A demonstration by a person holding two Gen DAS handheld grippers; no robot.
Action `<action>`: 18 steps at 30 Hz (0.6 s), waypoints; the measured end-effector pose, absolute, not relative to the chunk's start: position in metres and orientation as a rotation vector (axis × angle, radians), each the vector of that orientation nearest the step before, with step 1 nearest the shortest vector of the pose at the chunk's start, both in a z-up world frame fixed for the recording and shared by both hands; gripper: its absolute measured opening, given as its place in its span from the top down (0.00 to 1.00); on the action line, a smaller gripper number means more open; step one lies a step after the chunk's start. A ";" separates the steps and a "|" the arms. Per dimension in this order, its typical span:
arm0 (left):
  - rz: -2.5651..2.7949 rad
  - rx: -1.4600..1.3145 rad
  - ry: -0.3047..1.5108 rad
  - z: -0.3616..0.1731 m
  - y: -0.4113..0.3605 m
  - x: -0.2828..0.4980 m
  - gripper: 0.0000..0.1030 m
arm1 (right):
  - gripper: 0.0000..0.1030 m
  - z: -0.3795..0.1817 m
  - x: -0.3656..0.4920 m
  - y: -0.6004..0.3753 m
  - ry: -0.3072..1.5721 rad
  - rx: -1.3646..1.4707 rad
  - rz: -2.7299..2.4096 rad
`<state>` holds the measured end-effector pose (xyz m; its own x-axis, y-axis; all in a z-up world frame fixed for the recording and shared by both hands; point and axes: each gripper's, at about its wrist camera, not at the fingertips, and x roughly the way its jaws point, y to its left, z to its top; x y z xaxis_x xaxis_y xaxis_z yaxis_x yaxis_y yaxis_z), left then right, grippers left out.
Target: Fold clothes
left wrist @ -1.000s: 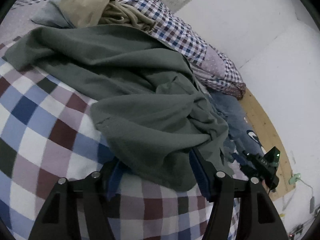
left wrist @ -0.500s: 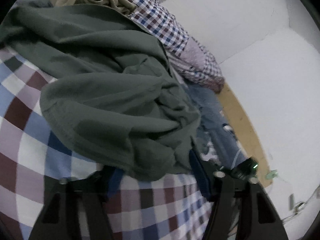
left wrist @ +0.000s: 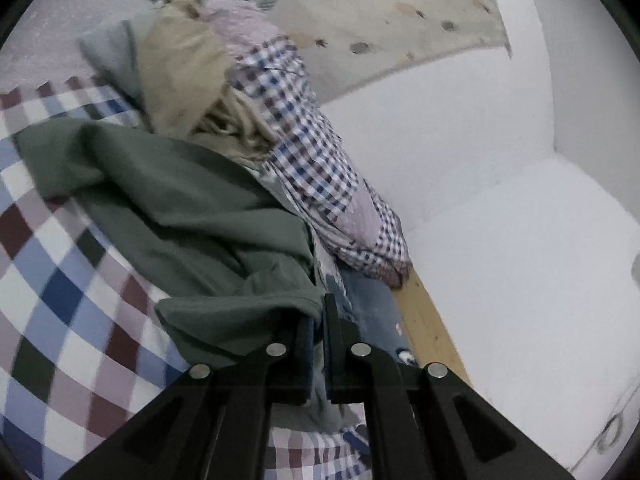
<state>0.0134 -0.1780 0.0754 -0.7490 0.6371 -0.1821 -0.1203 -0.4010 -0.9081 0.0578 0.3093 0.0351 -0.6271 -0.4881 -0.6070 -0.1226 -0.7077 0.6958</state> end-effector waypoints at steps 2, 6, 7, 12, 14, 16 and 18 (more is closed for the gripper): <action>2.172 -0.736 -1.388 0.069 -0.181 0.009 0.98 | 0.55 0.032 0.055 0.303 -1.069 1.230 -2.396; 2.201 -0.797 -1.370 0.062 -0.180 0.003 0.98 | 0.55 0.025 0.048 0.287 -1.019 1.247 -2.372; 2.206 -0.811 -1.363 0.060 -0.179 0.002 0.98 | 0.55 0.024 0.046 0.283 -1.016 1.245 -2.367; 2.226 -0.889 -1.339 0.046 -0.172 0.000 0.98 | 0.55 0.021 0.033 0.272 -1.011 1.219 -2.388; 2.229 -0.927 -1.322 0.042 -0.170 -0.001 0.95 | 0.55 0.023 0.027 0.271 -1.044 1.186 -2.364; 2.233 -0.939 -1.307 0.041 -0.167 -0.003 0.95 | 0.55 0.026 0.026 0.274 -1.082 1.120 -2.340; 2.237 -0.936 -1.291 0.042 -0.166 -0.003 0.95 | 0.55 0.035 0.022 0.278 -1.124 1.026 -2.314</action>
